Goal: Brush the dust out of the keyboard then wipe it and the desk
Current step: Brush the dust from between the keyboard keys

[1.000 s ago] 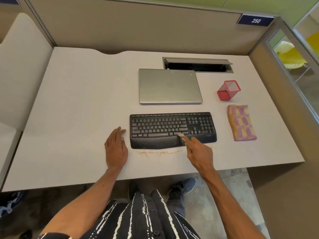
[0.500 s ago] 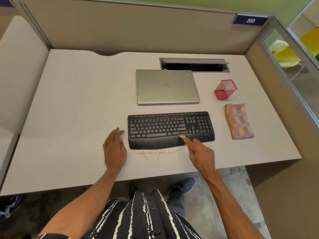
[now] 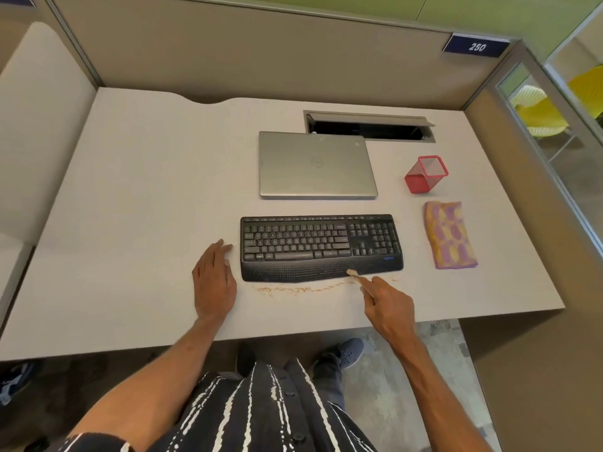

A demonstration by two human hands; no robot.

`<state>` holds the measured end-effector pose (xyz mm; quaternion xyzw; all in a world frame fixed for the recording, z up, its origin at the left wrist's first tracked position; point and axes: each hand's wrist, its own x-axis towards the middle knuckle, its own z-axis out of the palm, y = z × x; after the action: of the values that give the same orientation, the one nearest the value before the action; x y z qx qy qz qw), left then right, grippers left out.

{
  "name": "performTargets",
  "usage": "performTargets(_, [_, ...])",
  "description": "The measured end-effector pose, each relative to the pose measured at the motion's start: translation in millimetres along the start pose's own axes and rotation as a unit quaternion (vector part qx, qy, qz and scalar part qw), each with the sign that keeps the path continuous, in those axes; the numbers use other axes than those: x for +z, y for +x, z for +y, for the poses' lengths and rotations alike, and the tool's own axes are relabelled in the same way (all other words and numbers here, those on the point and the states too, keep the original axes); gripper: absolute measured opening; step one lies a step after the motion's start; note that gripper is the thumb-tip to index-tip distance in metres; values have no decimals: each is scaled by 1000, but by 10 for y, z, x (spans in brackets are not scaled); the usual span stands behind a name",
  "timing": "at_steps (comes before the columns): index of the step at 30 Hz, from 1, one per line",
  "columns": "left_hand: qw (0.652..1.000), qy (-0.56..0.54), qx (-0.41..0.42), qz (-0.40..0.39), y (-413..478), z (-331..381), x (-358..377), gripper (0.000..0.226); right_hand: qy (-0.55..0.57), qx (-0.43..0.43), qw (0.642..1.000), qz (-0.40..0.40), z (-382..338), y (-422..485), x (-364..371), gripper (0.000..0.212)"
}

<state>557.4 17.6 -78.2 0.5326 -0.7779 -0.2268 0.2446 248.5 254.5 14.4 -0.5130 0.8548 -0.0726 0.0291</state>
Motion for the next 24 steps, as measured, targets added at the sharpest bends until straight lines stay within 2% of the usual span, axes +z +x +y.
performTargets(5, [1000,-2,0,-4,5,-6,-10,41,4,21,1000,21,-113,263,-21,28])
performTargets(13, [1000,0,-3,-2,2,-4,-4,41,-18,14,999,-43,42,-43,14,22])
performTargets(20, [1000,-2,-6,-3,-3,7,7,40,-7,47,999,24,111,24,-75,32])
performTargets(24, [1000,-6,-8,-8,3,7,0,40,-4,48,999,22,123,187,-50,33])
